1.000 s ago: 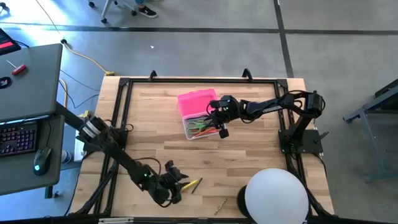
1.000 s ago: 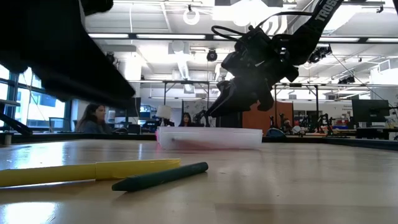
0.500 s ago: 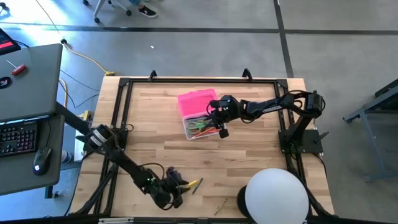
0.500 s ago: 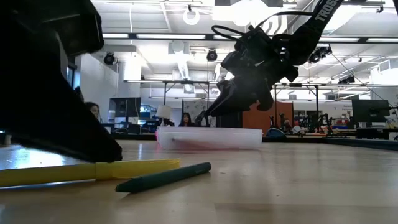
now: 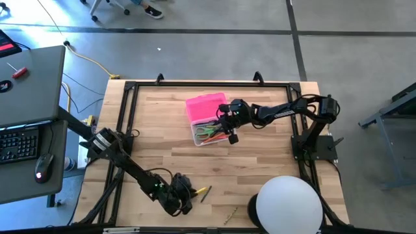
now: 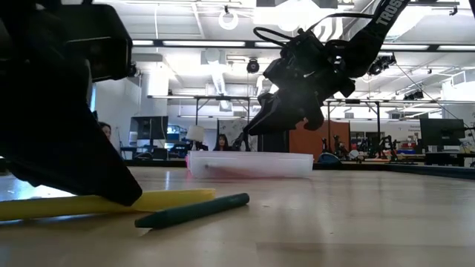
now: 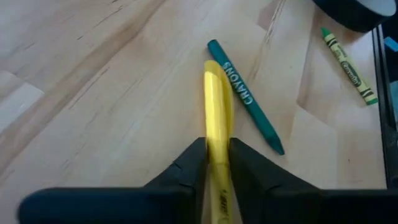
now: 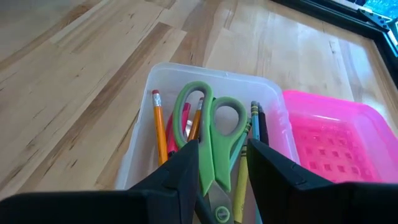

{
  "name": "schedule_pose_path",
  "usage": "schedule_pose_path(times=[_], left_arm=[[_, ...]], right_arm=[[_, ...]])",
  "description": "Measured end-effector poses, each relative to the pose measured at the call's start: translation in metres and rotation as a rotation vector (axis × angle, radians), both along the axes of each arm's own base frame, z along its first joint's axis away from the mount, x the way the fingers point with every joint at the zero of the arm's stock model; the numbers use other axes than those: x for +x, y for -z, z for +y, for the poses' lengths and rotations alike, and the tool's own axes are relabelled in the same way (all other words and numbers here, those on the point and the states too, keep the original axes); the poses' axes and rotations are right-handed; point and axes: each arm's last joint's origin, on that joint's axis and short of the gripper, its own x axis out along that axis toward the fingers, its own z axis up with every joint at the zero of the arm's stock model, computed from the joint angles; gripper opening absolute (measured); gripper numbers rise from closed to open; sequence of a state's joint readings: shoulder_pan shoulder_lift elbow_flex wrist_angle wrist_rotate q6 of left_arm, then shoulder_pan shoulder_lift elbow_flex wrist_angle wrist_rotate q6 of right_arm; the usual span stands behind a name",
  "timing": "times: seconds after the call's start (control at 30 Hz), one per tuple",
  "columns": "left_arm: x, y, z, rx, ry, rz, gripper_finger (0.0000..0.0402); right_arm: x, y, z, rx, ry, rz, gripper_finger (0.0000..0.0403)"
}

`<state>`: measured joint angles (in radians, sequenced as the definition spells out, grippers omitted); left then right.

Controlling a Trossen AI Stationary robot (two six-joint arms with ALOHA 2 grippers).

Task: Pick & place school supplies into a supply box
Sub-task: Put the yellow pen into the pink supply box

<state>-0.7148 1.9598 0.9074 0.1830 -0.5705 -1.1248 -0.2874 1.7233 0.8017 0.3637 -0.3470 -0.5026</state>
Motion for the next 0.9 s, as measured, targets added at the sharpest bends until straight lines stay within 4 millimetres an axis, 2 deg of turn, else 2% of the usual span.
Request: schedule_pose_path(times=[0.17,0.27,0.63,0.77,0.9], left_arm=[[0.004,0.003,0.009,-0.019,0.017,0.074,0.0052],[0.008,0.004,0.017,-0.002,0.023,0.108,0.0044],[0.035,0.006,0.064,0.217,0.071,0.149,0.0130],[0.039,0.007,0.076,0.292,0.085,0.163,0.0130],[0.042,0.005,0.078,0.404,0.075,0.123,0.0123]], right_arm=[[0.000,0.000,0.000,-0.002,-0.001,0.000,0.0114],[0.000,0.000,0.000,-0.002,-0.001,-0.001,0.0114],[0.000,0.000,0.000,-0.001,-0.004,-0.001,0.0114],[0.000,0.000,0.000,0.004,-0.002,0.000,0.0114],[0.000,0.000,0.000,0.004,-0.002,0.000,0.0114]])
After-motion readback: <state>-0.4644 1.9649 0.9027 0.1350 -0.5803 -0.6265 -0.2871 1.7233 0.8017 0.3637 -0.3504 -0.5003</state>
